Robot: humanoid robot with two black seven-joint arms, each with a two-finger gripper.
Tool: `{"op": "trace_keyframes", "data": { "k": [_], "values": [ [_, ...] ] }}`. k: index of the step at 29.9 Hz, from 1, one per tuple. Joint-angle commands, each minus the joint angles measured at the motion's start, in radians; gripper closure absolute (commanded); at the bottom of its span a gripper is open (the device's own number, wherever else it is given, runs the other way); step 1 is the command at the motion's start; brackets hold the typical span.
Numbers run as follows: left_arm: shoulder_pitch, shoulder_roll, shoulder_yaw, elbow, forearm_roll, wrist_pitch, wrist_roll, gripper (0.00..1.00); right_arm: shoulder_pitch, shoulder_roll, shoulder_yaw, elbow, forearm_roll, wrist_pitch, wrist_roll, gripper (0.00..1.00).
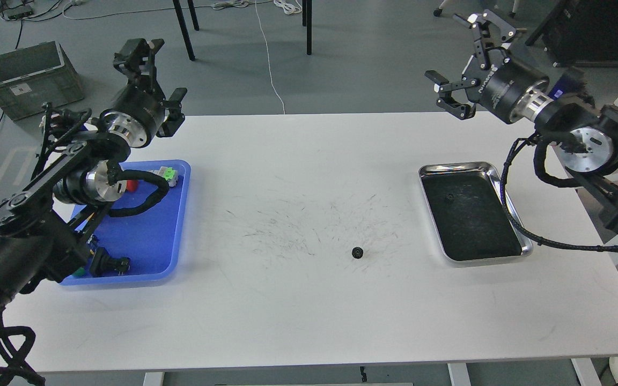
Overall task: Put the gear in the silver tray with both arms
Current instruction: 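Reach the right gripper toward the second gear on the table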
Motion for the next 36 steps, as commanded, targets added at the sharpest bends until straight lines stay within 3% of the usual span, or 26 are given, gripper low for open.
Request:
{"op": "trace_keyframes", "data": {
  "k": [1,9,14,17,24,36],
  "values": [
    [0.034,0.053,0.0,0.014,-0.128,-0.11,-0.011,0.02,0.081,0.047,-0.152,0.016,-0.092,-0.032,-0.037,0.03],
    [0.059,0.094,0.001,0.014,-0.139,-0.144,-0.041,0.02,0.365,0.194,-0.77,0.125,-0.319,-0.047,-0.064,0.03],
    [0.077,0.119,0.003,0.012,-0.139,-0.15,-0.047,0.02,0.499,0.294,-1.008,0.189,-0.378,-0.037,-0.159,0.03],
    [0.079,0.123,0.003,0.012,-0.137,-0.151,-0.047,0.02,0.562,0.343,-1.075,0.209,-0.381,-0.001,-0.198,0.02],
    [0.078,0.123,0.004,0.012,-0.137,-0.151,-0.047,0.02,0.608,0.426,-1.148,0.209,-0.371,0.065,-0.226,0.02],
    [0.077,0.125,0.003,0.012,-0.137,-0.15,-0.047,0.02,0.542,0.48,-1.199,0.148,-0.404,0.065,-0.226,0.03]
  ]
}}
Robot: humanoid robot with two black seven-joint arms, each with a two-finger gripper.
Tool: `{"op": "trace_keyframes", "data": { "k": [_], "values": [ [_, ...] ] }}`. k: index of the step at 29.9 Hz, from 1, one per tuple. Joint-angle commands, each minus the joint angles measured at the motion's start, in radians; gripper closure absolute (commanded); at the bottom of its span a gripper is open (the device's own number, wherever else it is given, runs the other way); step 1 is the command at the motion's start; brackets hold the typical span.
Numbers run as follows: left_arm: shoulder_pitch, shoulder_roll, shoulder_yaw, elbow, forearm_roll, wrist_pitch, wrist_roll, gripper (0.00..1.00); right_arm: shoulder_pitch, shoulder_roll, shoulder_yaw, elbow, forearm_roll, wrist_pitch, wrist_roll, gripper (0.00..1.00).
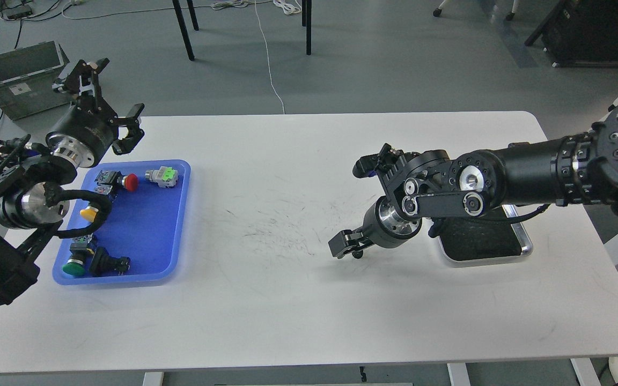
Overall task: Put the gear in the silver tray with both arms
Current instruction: 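Reach the right gripper toward the second gear on the table, then lower the right gripper and close it on the second gear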
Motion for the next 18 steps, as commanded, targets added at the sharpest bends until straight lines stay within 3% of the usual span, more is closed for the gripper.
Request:
{"op": "trace_keyframes", "data": {
  "k": [1,18],
  "values": [
    [-0.001,-0.001,-0.001,0.0,0.0,0.004,-0.002,0.02,-0.01,0.016,-0.002,-0.006,-0.006,0.0,0.002,0.03],
    [-0.001,0.008,-0.003,0.0,-0.002,0.004,-0.018,0.02,-0.046,0.038,-0.02,-0.078,-0.007,-0.002,0.002,0.1]
  ]
}}
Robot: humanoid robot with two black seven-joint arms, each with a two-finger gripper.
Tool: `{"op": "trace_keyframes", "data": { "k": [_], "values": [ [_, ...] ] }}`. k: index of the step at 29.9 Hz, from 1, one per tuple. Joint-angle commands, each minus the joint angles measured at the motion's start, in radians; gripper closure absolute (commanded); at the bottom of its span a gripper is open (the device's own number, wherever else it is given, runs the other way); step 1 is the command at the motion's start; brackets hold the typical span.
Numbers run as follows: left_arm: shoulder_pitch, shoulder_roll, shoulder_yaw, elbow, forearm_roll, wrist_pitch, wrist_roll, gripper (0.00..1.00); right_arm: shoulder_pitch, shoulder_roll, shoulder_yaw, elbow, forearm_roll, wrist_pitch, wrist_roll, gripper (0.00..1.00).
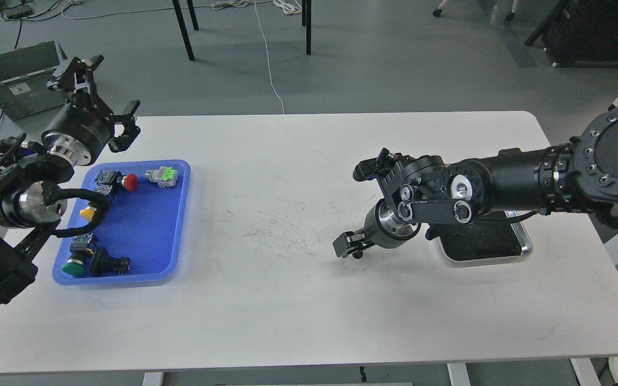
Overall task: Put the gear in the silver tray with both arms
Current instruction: 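Lower the right gripper and close it on the second gear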
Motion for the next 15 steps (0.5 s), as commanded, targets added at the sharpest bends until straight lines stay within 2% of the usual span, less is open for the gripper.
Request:
{"op": "trace_keyframes", "data": {
  "k": [1,6,10,15],
  "values": [
    [0.001,0.001,0.0,0.0,0.0,-0.001,-0.002,0.02,-0.012,0.0,0.003,-0.011,0.002,0.0,0.0,0.1],
    [0.0,0.002,0.0,0.0,0.0,-0.001,-0.012,0.02,-0.026,0.0,0.008,-0.024,0.002,0.0,0.002,0.14],
    [0.0,0.004,0.0,-0.001,0.0,-0.001,-0.01,0.02,-0.026,0.0,0.008,-0.031,0.002,0.0,0.002,0.22],
    [0.0,0.007,-0.001,0.0,0.0,-0.001,-0.012,0.02,-0.026,0.0,0.008,-0.033,-0.002,0.001,0.003,0.41]
  ]
}}
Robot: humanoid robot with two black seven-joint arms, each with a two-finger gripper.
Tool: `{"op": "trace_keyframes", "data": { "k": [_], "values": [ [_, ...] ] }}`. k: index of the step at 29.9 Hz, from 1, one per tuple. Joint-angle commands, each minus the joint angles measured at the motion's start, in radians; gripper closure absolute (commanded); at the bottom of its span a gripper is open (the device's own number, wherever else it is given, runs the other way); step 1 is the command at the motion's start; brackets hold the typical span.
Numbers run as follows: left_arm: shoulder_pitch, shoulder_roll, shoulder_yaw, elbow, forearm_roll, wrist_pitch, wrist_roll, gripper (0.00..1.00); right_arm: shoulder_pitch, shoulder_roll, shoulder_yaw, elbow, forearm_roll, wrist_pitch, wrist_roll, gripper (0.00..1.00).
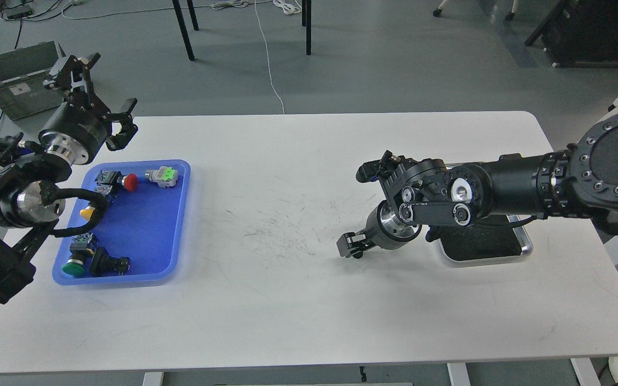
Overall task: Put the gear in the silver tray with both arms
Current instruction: 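Lower the right gripper and close it on the second gear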
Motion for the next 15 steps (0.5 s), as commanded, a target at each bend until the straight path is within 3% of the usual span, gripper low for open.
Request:
{"op": "trace_keyframes", "data": {
  "k": [1,15],
  "values": [
    [0.0,0.002,-0.002,0.0,0.0,0.0,0.0,0.02,0.0,0.0,0.0,-0.001,-0.003,0.002,0.001,0.43],
    [0.0,0.004,-0.002,0.0,0.0,0.0,0.0,0.02,0.001,0.0,0.0,-0.007,-0.002,0.006,0.001,0.53]
  ]
}}
